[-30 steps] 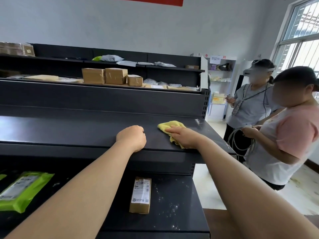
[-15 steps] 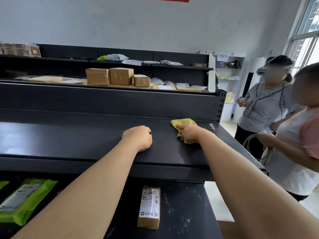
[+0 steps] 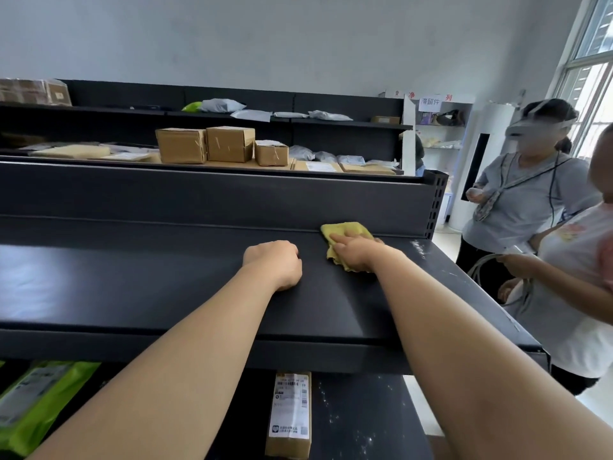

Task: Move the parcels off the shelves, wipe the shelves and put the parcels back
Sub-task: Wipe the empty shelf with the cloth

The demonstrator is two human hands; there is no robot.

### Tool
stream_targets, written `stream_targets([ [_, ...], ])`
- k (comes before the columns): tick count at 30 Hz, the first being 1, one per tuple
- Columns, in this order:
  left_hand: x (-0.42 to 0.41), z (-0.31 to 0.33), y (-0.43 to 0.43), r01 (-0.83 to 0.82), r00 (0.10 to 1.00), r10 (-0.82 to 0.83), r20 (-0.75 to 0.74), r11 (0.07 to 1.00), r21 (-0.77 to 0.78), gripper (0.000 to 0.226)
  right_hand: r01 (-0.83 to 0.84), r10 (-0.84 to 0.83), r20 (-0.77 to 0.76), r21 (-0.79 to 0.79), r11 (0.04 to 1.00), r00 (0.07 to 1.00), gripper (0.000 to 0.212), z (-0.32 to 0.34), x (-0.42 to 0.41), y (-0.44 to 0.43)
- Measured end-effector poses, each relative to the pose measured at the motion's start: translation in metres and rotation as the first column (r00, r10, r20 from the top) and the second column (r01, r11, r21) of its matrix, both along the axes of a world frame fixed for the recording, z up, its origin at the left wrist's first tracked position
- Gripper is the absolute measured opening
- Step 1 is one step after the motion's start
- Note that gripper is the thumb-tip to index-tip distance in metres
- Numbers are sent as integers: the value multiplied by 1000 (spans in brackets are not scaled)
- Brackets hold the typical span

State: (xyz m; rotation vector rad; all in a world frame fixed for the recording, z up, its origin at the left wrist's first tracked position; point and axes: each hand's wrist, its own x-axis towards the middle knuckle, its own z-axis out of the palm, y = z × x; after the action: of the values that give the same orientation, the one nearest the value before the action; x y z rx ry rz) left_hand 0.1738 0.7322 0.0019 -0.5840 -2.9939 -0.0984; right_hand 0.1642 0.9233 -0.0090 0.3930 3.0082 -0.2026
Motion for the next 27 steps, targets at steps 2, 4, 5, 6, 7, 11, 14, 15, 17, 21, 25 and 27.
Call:
stream_targets([
  [2, 0, -2, 4, -1, 1000, 1, -5, 1000, -25, 36, 73, -73, 0, 17, 997, 997, 51, -3, 7, 21],
  [4, 0, -3, 8, -2, 1000, 1, -17, 999, -43, 35, 142, -142, -6, 29, 989, 990, 52, -3, 16, 38],
  [5, 1, -2, 10, -4, 1000, 2, -23, 999, -49, 35, 171, -171, -3, 37, 985, 985, 52, -2, 20, 45],
  [6, 1, -3, 11, -4, 1000, 3, -26, 999, -51, 34, 196, -196, 0, 46, 980, 981, 52, -2, 24, 50],
  [7, 2, -3, 13, -4, 1000, 3, -28, 999, -49, 32, 222, -222, 0, 53, 974, 975, 52, -1, 28, 55],
  [11, 6, -7, 17, 3, 1000, -4, -28, 1000, -19, 26, 323, -323, 6, 28, 946, 946, 52, 0, 42, 72],
  [14, 13, -8, 23, 34, 999, -34, -23, 999, 23, 27, 379, -379, 19, 8, 926, 925, 53, 0, 49, 82],
  [15, 16, -8, 26, 50, 999, -49, -21, 998, 34, 28, 386, -386, 21, 9, 922, 922, 53, -1, 50, 85],
  [17, 24, -9, 33, 79, 997, -78, -14, 996, 46, 28, 385, -385, 24, 8, 923, 923, 54, -3, 52, 91],
  [21, 38, -13, 41, 101, 995, -100, -18, 993, 55, 22, 374, -374, 15, 9, 927, 927, 53, -8, 65, 94],
  [25, 53, -12, 42, 101, 995, -100, -17, 993, 59, 14, 345, -346, 17, 23, 938, 938, 51, -9, 88, 93],
  [27, 59, -12, 42, 99, 995, -99, -10, 993, 71, 12, 337, -337, 9, 27, 941, 941, 50, -9, 101, 89],
])
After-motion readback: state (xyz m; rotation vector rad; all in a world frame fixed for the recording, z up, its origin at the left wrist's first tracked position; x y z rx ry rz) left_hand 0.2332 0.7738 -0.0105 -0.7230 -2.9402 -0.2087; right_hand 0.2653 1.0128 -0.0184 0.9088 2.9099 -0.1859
